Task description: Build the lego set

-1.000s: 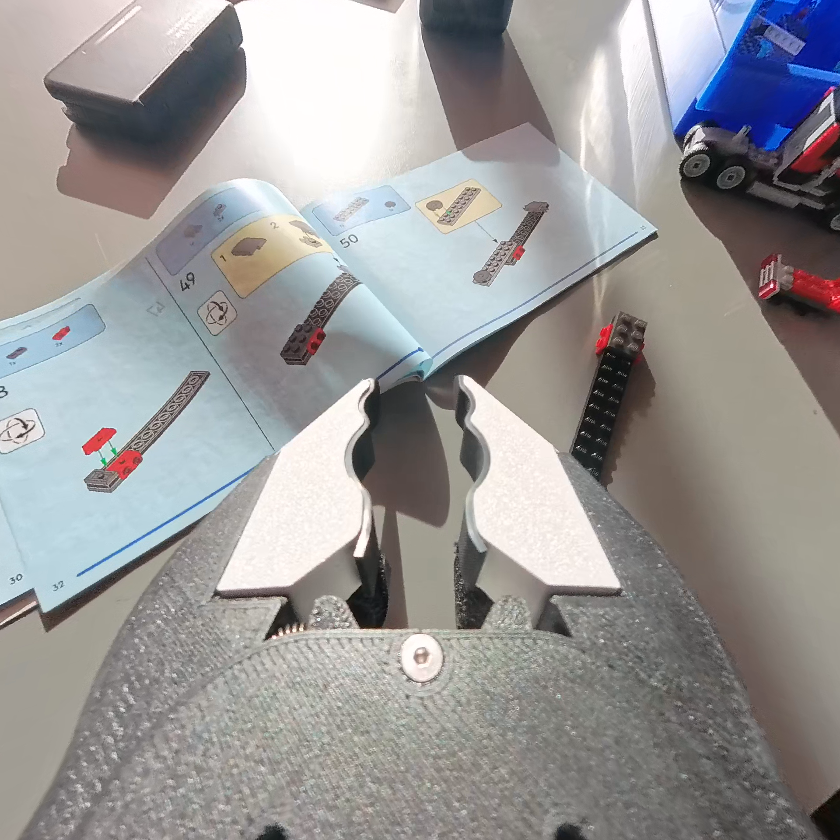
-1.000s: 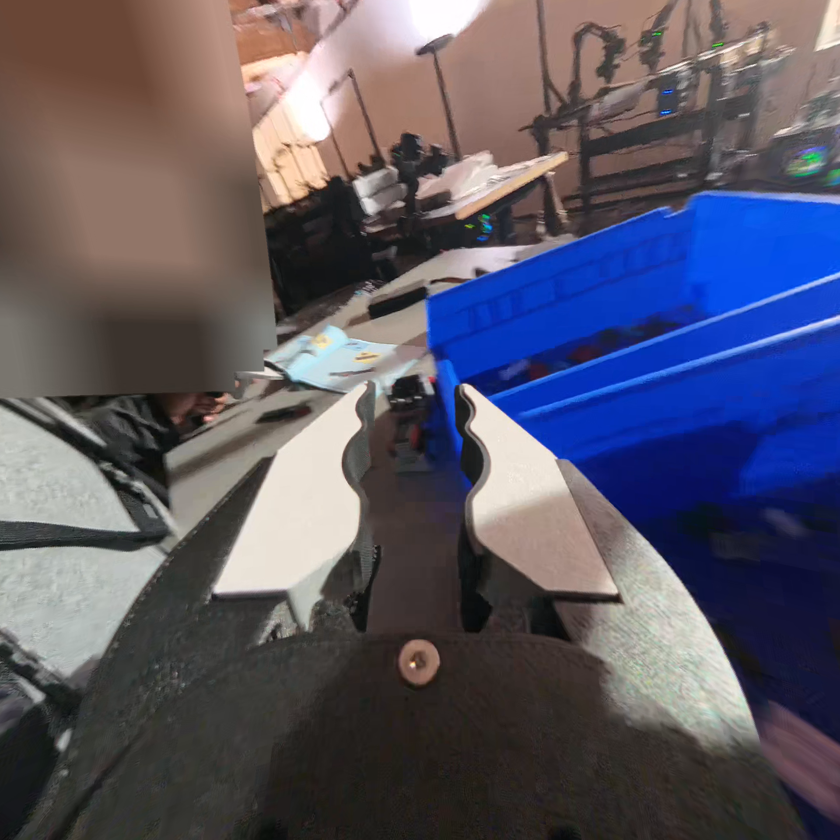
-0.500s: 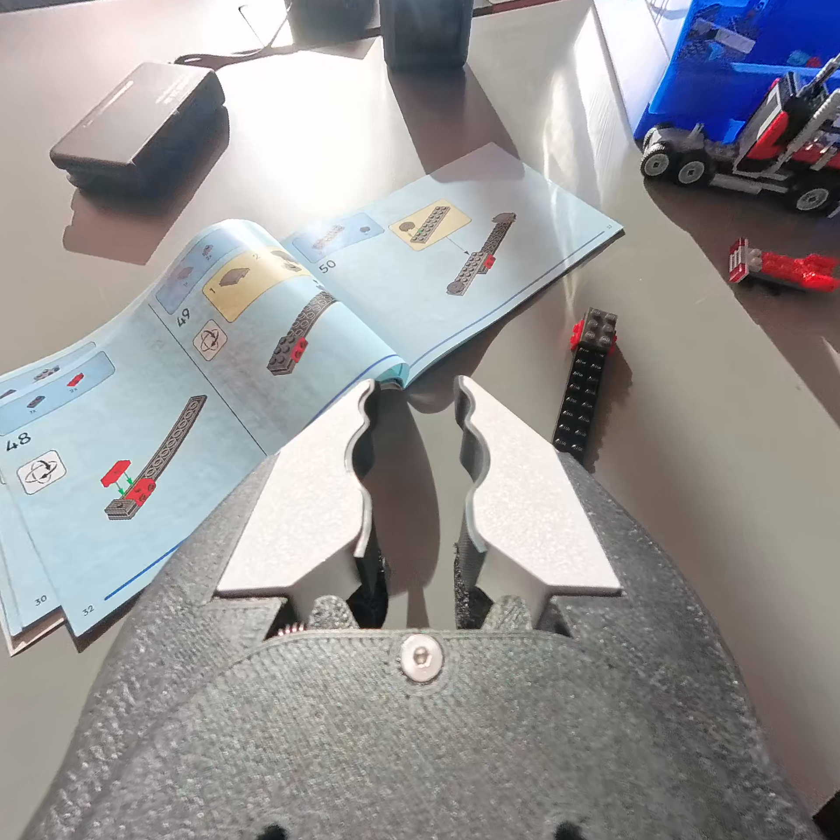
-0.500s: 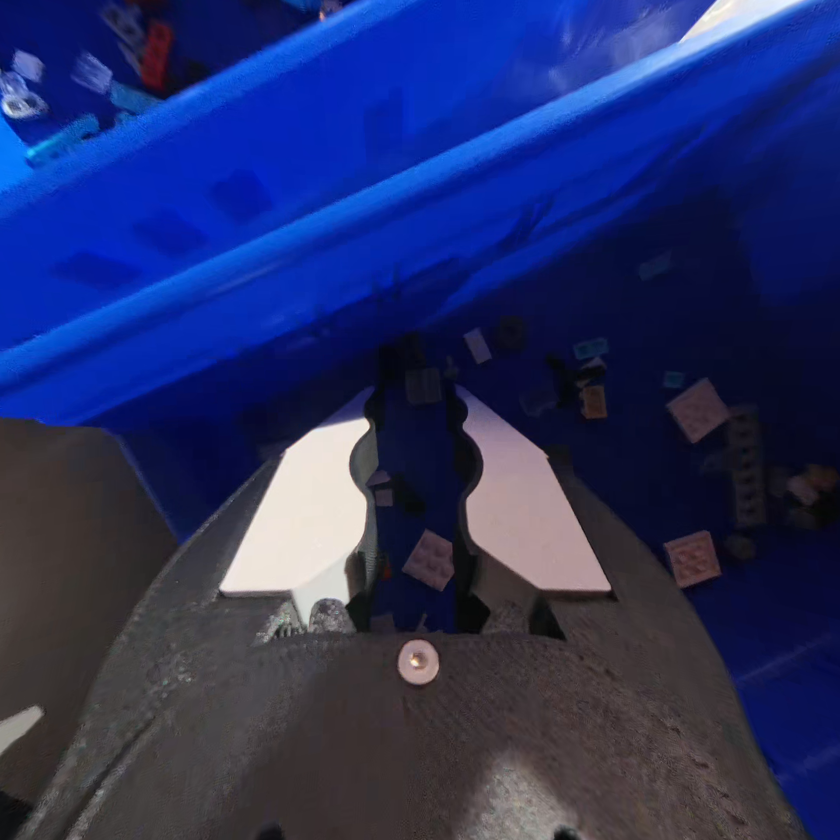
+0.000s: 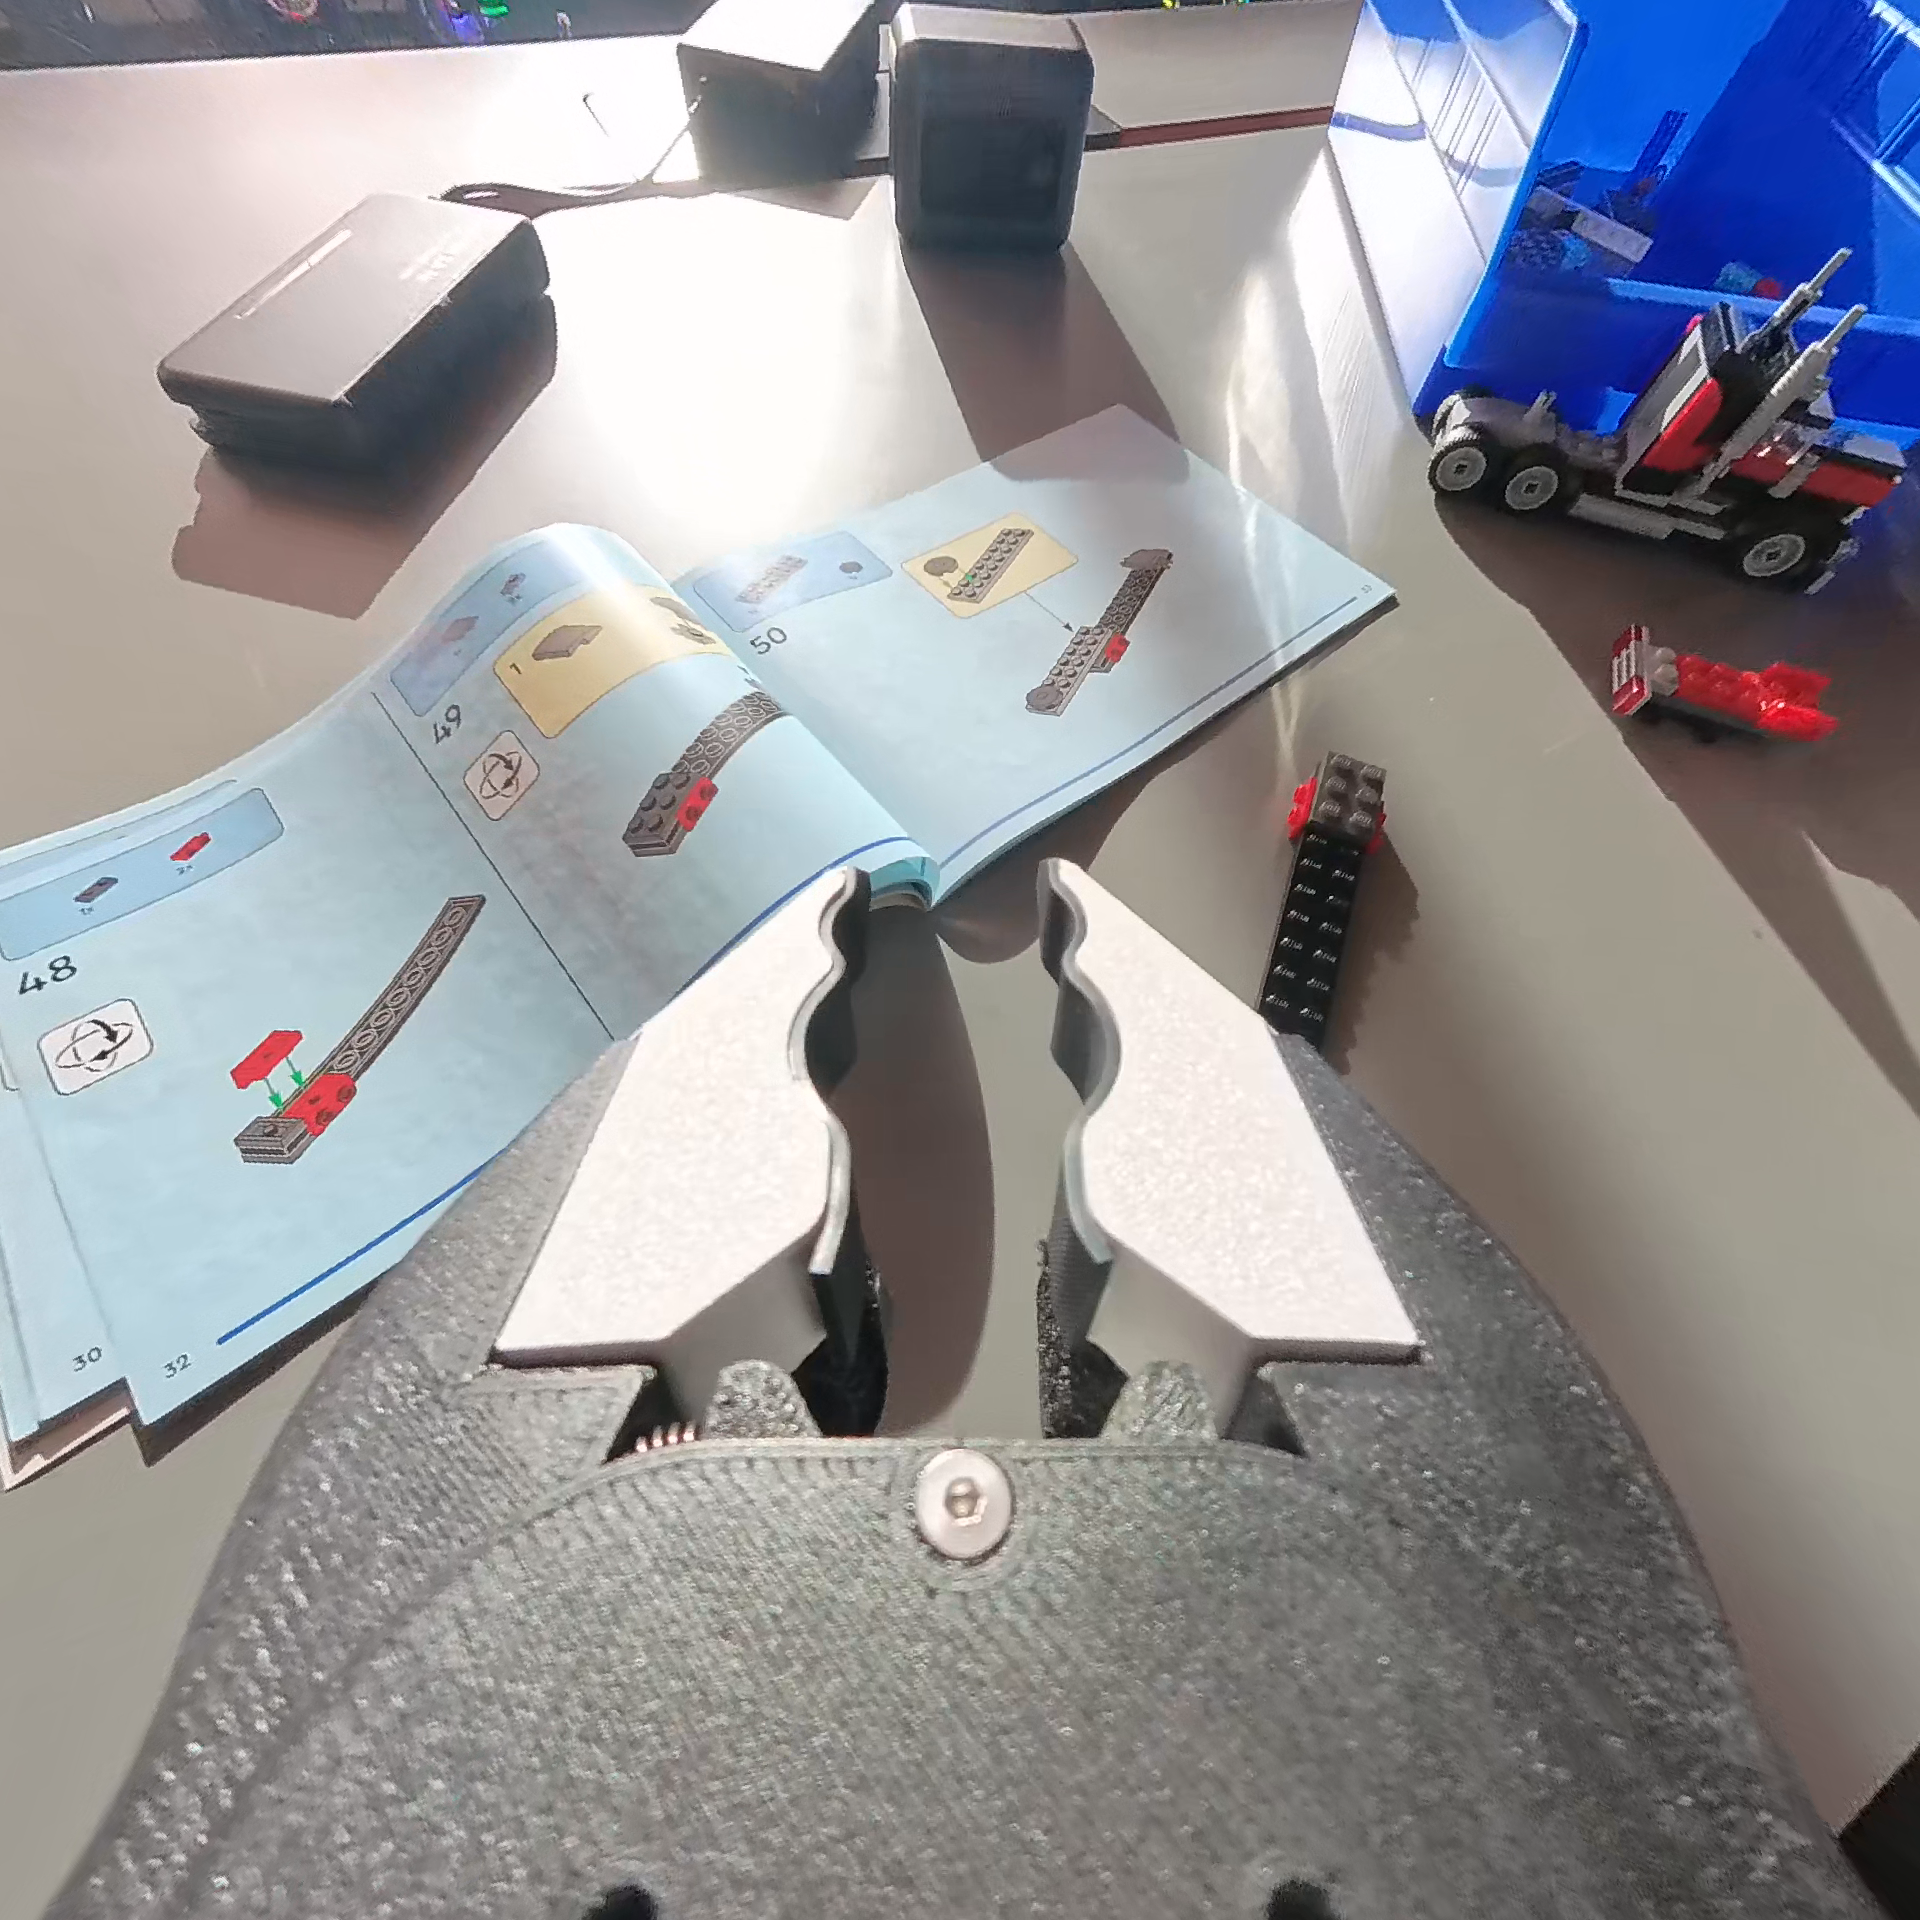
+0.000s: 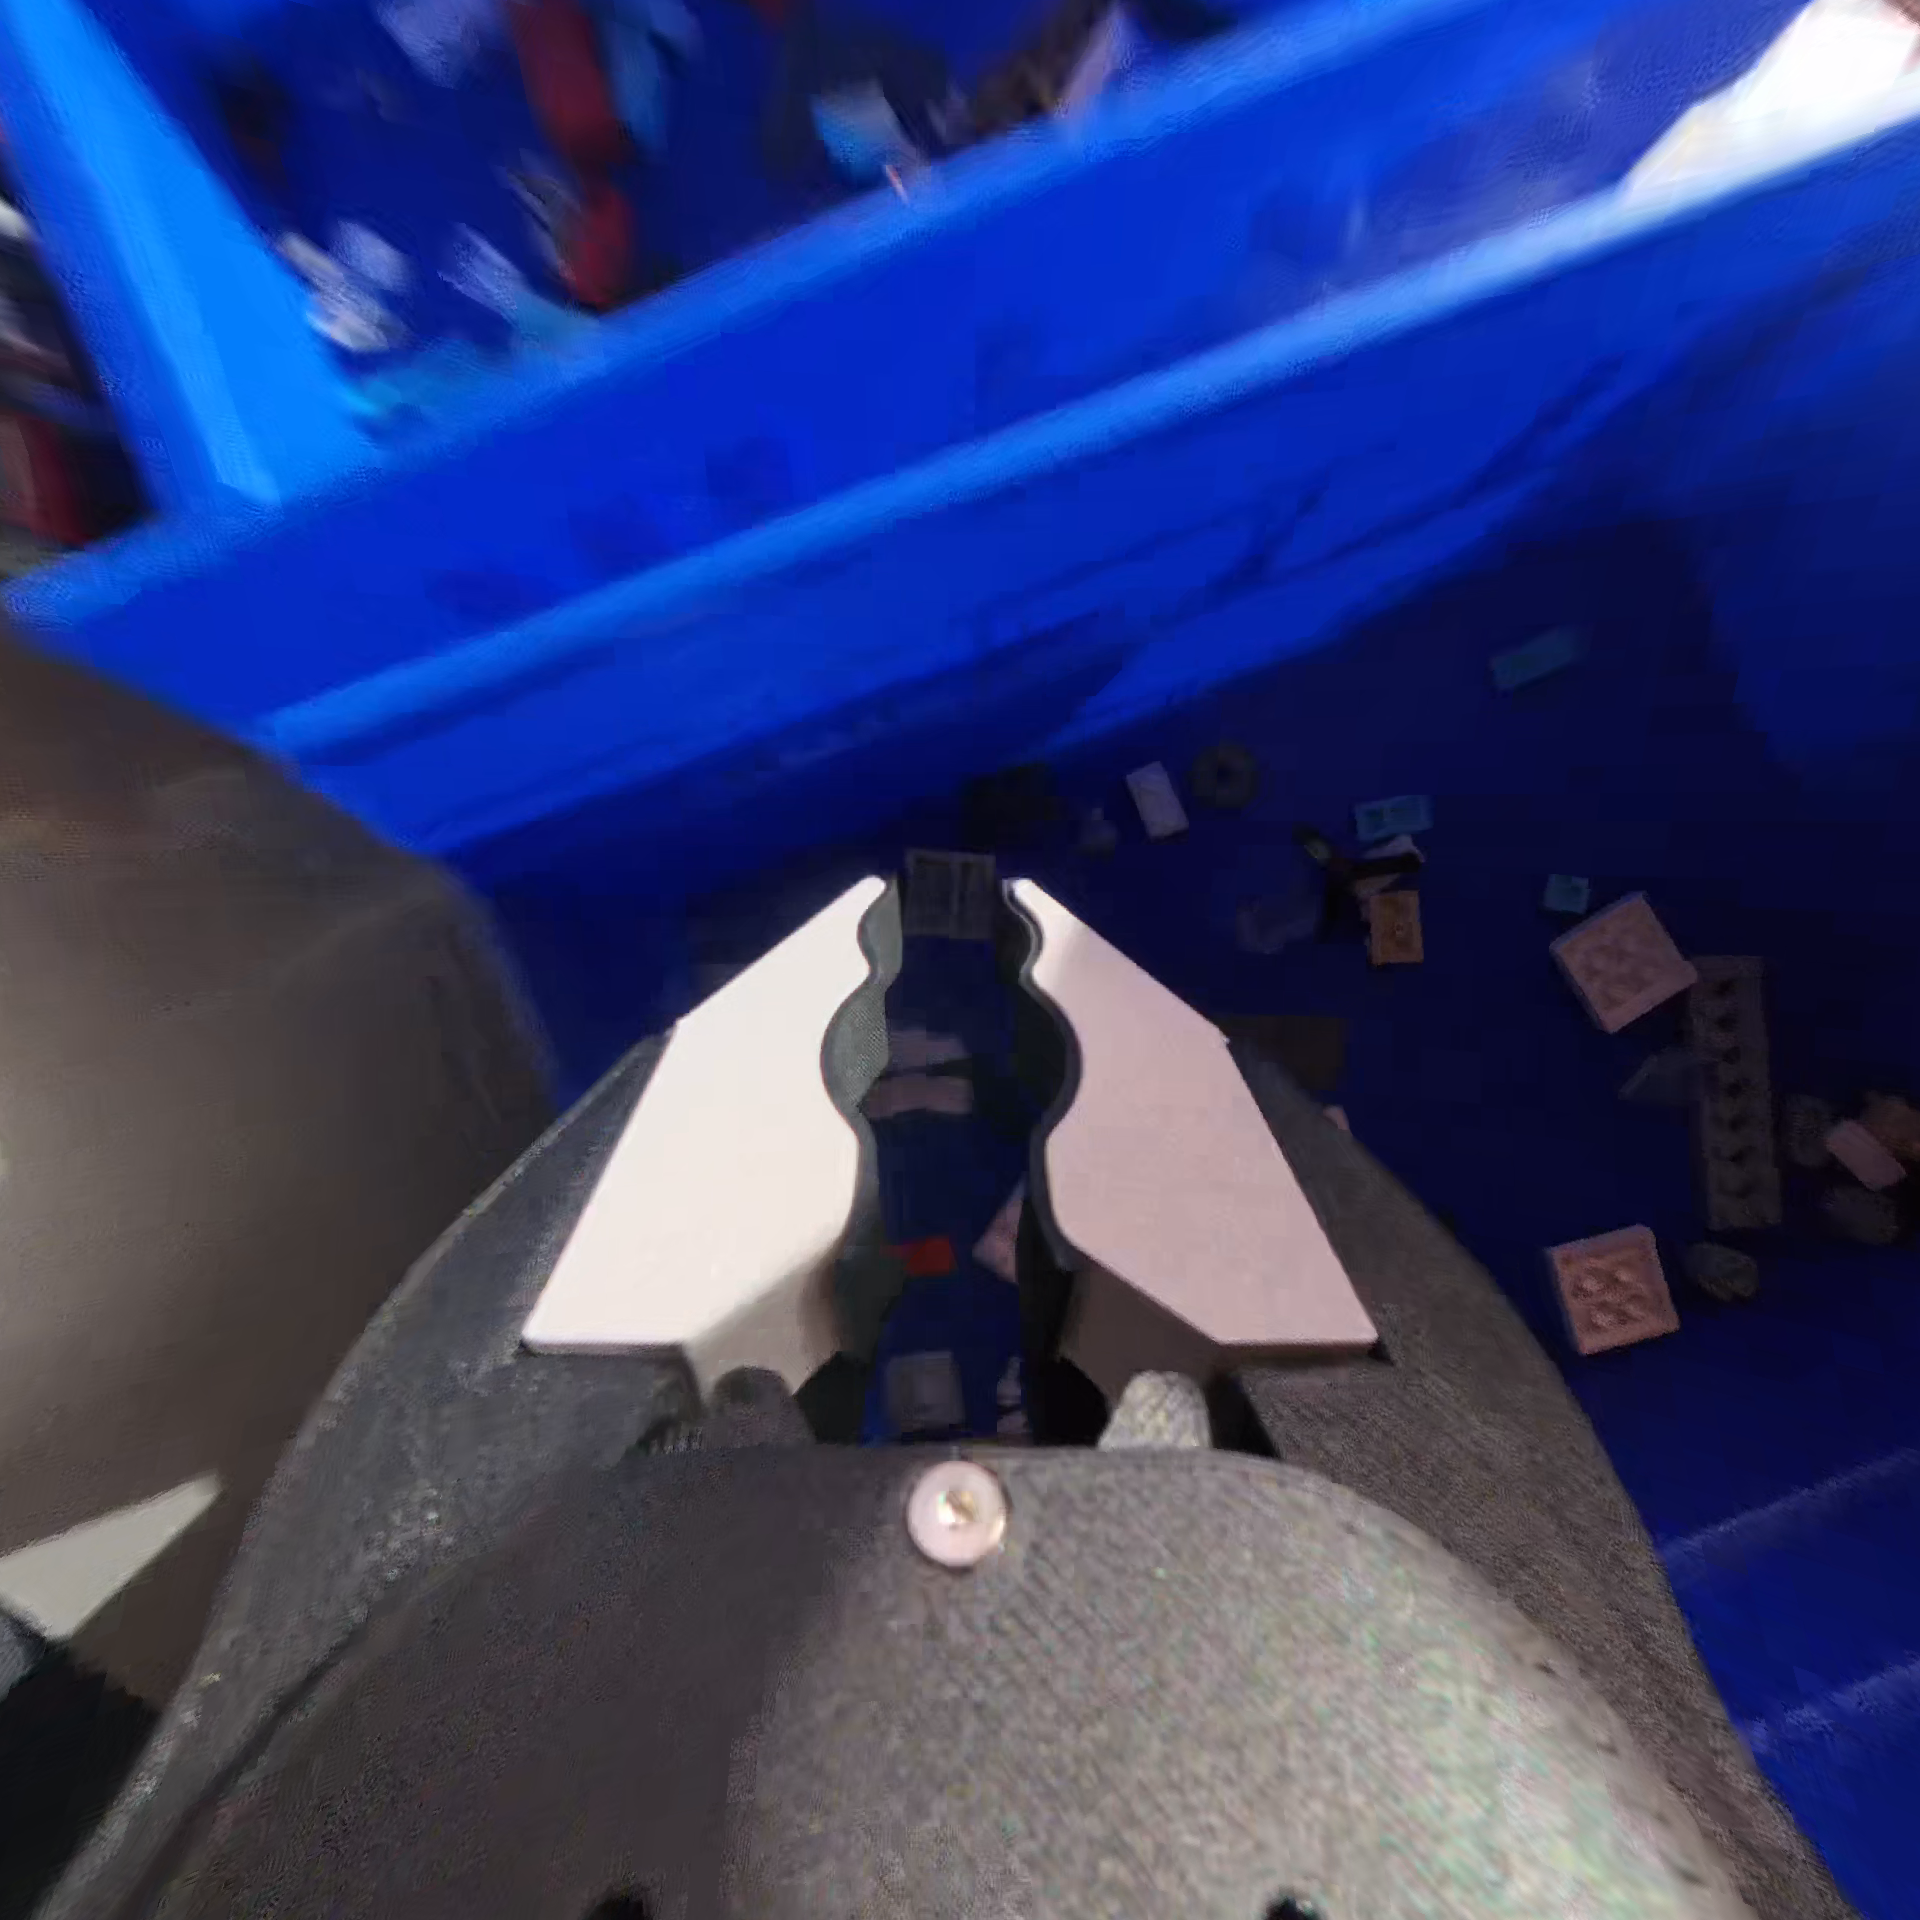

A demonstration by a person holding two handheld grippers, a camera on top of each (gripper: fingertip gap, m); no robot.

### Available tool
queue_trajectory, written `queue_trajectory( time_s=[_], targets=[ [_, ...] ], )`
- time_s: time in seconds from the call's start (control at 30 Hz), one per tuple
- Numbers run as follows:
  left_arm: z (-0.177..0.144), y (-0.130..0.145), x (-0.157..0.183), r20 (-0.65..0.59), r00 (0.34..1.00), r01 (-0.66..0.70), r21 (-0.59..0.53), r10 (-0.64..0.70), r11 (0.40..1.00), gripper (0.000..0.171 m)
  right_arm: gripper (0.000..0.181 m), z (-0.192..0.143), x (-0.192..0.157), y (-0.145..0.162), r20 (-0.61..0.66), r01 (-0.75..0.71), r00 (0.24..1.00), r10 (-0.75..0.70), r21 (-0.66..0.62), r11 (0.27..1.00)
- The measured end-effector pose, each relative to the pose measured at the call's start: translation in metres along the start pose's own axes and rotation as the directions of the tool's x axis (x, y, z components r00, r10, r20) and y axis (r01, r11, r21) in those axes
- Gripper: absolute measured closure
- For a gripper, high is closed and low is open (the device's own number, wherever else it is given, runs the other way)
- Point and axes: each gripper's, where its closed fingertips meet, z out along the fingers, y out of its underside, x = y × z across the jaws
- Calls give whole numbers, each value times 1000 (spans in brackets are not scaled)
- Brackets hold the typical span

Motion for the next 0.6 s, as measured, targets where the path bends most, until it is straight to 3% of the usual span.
queue_trajectory(
  time_s=[0.1,0.17,0.27,0.37,0.47,0.6],
  targets=[
    [2,2,0,5,1000,-3,-15,3,1000,138,163,-46,-75,-30,192,46,977,-95,243,969],
    [5,6,0,-2,1000,0,-47,0,999,138,163,-57,-148,-39,378,54,907,-185,332,942],
    [10,11,1,-11,1000,2,-94,-4,996,138,163,-33,-258,-42,615,33,748,-250,341,940],
    [10,11,-2,10,1000,4,-93,-4,996,139,162,11,-336,-39,692,90,667,-275,292,952],
    [5,8,-5,41,999,16,-60,-13,998,139,162,52,-366,-29,626,220,711,-322,236,946],
    [0,4,-8,51,998,46,-19,-45,999,139,160,67,-355,-35,494,289,786,-371,236,928]
  ],
)
